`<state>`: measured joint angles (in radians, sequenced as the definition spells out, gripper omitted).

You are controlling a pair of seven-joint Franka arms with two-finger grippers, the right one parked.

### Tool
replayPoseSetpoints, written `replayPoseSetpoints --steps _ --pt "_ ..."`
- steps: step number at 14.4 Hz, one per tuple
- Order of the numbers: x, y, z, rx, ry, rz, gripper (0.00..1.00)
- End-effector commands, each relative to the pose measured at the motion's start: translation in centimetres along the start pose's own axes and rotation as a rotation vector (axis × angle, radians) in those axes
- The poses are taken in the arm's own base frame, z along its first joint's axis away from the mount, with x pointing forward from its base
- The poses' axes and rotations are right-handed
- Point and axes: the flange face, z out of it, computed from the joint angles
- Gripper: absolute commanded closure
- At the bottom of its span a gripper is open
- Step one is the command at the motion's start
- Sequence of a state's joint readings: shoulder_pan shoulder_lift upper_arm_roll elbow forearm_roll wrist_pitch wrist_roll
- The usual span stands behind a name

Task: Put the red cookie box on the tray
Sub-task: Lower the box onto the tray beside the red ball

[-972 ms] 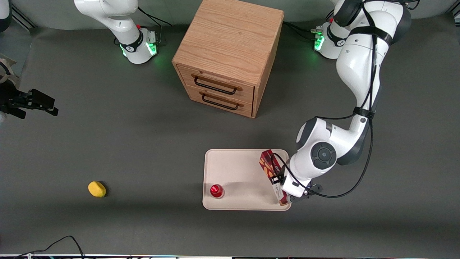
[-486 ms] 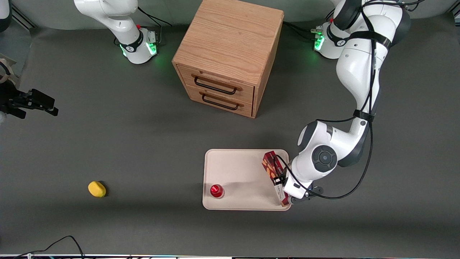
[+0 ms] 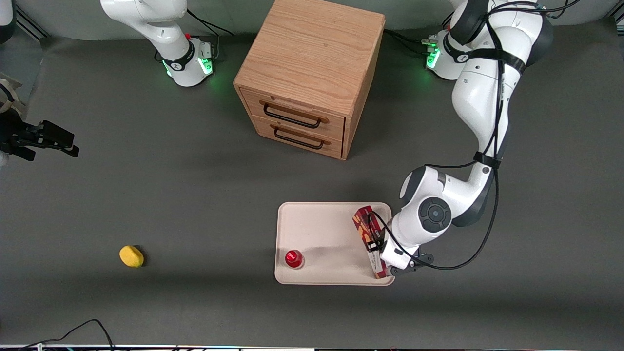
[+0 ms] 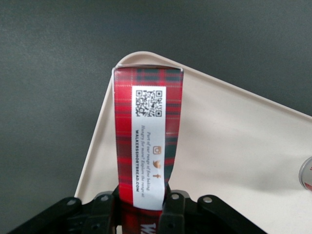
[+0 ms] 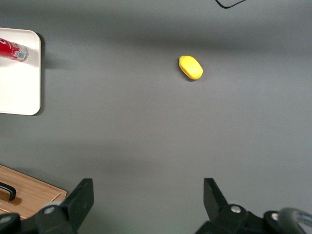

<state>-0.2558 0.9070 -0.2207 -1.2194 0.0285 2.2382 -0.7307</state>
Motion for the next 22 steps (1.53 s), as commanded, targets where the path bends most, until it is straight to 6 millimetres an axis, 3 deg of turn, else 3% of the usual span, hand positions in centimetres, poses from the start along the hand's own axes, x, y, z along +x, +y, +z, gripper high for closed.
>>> replayPoseSetpoints --steps 1,2,12,16,18,19,22 --pt "-0.3 0.0 1.4 0.004 0.005 0.012 0.42" --pt "-0.3 0.0 1.4 0.004 0.005 0.012 0.02" --pt "-0.5 0.3 0.5 0.006 -0.018 0.001 0.00" --pt "-0.7 0.9 -0.8 0.033 -0.056 -0.082 0.00" --pt "-1.3 2.0 -2.4 0.046 -0.094 -0.103 0.00" --pt "-1.9 3.1 -4.9 0.068 -0.137 -0.136 0.00" --pt "-4.3 5.3 -9.7 0.105 -0.219 -0.169 0.00"
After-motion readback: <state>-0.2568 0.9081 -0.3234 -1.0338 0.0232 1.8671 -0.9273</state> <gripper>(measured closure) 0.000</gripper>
